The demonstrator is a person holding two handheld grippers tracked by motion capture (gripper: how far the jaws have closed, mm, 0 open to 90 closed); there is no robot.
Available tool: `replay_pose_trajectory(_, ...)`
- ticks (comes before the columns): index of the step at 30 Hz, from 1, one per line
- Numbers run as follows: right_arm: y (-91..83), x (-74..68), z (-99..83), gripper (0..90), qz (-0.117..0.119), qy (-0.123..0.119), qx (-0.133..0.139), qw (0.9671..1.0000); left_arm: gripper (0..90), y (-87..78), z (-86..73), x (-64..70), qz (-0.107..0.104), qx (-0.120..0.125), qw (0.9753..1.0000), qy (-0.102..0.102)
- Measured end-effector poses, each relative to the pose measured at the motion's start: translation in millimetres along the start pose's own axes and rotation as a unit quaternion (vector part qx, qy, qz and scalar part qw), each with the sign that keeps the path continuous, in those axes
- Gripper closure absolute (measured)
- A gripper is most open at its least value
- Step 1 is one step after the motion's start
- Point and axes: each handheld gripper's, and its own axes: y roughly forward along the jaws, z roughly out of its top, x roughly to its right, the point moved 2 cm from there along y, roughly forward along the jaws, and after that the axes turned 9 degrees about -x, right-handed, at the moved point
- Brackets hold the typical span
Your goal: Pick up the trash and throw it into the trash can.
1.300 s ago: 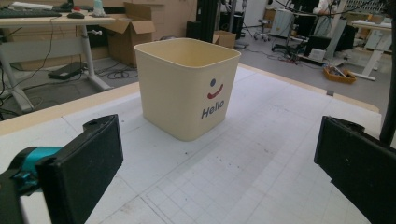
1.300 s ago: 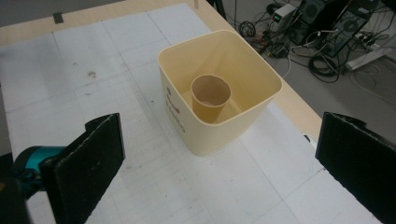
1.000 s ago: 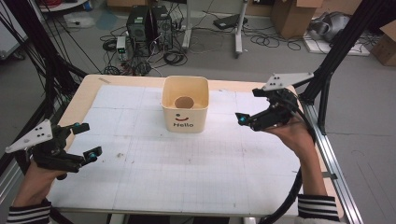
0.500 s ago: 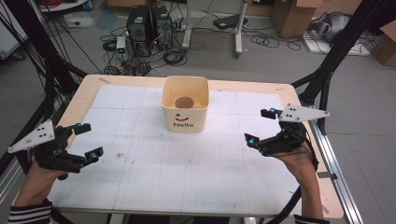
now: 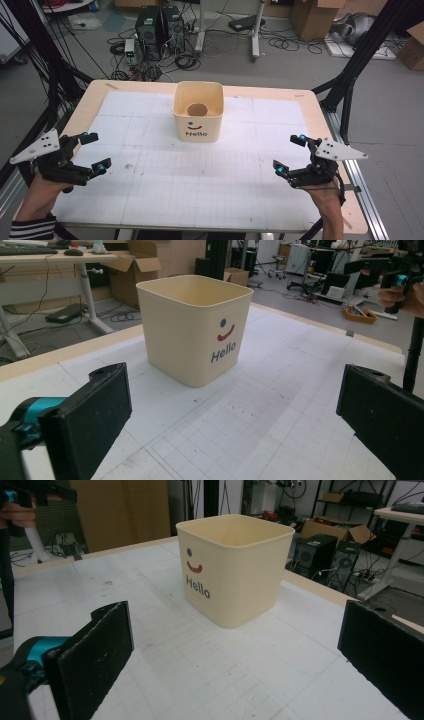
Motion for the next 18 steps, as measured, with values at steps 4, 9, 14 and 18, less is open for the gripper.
replay_pose_trajectory(4,-2.2,-2.5,-13.6,0.1,-0.004,0.006,0.006,1.0,1.7,0.5,-0.5,0.0,-0.002,0.0,1.0,0.001)
replay_pose_trajectory(9,-3.2,-2.4,-20.6,0.1,-0.006,0.01,0.005,0.9999,1.7,1.5,-2.1,-0.9,0.0,-0.005,1.0,0.001)
replay_pose_trajectory(14,-5.0,-2.0,-22.2,0.1,-0.008,0.013,0.006,0.9999,1.7,2.1,-2.0,-0.6,-0.001,-0.005,1.0,0.001)
replay_pose_trajectory(18,-5.5,-2.5,-21.2,0.1,-0.006,0.014,0.011,0.9998,1.7,2.2,-1.7,-0.2,-0.001,-0.005,1.0,0.002)
